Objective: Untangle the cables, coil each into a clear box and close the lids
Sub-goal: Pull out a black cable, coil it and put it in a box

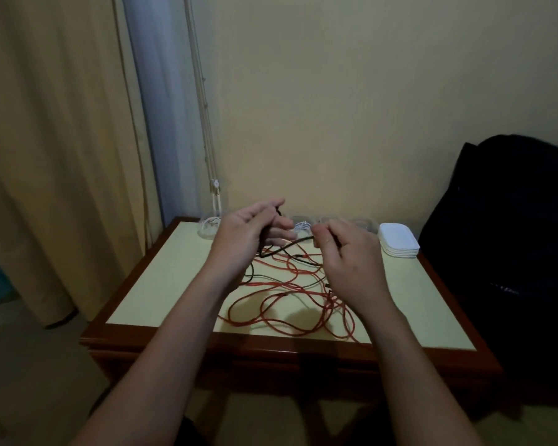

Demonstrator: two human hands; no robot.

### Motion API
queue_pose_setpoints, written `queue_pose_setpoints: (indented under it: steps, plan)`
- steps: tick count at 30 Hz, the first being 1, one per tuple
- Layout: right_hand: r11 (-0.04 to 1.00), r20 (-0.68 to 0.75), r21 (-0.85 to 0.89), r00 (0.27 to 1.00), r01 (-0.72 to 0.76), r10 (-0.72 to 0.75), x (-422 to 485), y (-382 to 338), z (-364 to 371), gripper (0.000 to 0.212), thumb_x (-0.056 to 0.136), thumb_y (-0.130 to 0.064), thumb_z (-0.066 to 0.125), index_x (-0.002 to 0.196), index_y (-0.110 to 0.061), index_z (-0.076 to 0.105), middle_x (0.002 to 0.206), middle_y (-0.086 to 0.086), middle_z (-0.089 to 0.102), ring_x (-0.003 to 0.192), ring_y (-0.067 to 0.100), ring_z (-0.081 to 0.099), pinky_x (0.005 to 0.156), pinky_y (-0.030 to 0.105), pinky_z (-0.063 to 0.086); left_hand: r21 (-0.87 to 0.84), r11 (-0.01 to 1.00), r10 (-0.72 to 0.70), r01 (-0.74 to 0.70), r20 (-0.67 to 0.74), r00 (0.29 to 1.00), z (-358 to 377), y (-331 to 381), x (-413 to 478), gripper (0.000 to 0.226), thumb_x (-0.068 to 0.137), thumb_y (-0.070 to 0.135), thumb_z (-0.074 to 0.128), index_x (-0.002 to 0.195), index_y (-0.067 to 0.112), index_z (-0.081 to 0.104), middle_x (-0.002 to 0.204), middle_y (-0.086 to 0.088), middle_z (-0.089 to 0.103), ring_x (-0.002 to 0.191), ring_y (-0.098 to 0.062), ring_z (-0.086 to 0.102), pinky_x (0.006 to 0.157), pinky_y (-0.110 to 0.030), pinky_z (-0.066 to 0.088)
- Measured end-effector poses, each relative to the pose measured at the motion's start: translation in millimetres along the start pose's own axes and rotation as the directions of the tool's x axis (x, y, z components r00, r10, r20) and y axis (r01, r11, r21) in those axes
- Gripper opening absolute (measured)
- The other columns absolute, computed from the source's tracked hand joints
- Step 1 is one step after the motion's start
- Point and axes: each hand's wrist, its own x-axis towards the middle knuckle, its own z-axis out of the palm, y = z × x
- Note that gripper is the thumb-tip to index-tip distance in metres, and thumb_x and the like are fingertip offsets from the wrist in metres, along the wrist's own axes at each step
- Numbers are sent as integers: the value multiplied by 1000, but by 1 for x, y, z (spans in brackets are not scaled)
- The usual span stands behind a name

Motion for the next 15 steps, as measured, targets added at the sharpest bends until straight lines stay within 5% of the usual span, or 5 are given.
queue_pose_setpoints:
  steps: [3, 7, 12, 15]
  plan:
    - [999, -78, -26, 996, -37, 35, 9, 0, -5, 46, 102, -20, 57, 64, -31, 34, 57, -12, 38, 62, -1, 44, 59, 17, 27, 35, 998, -53, 51, 66, 996, 11, -1, -2, 28, 103, 11, 48, 126, 3, 63, 82, -9, 74, 57, -15, 66, 53, -21, 51]
    - [998, -114, -6, 992, -60, 58, 17, 4, -11, 51, 103, -22, 57, 62, -37, 30, 58, -11, 37, 62, 0, 43, 60, 14, 29, 39, 992, -124, 120, 163, 979, 19, -8, 0, 30, 104, 11, 45, 124, 1, 65, 64, -1, 58, 43, -9, 31, 44, -22, 19]
    - [975, -67, 128, 979, -181, 191, 28, 6, -5, 24, 101, -38, 58, 84, -22, 62, 80, -8, 64, 76, 8, 56, 68, 26, 39, -264, 916, -227, 303, 282, 932, 27, -5, 4, 22, 99, 21, 51, 112, 6, 61, 53, 9, 25, 39, -2, 14, 36, -16, 8]
    - [928, 56, 265, 965, -261, 256, 32, -2, -3, 31, 104, -45, 49, 92, -31, 73, 81, -10, 72, 74, 6, 63, 68, 24, 46, -380, 865, -210, 327, 318, 925, 29, 0, 7, 28, 93, 27, 56, 108, 9, 71, 50, 11, 19, 42, -5, 6, 33, -16, 7]
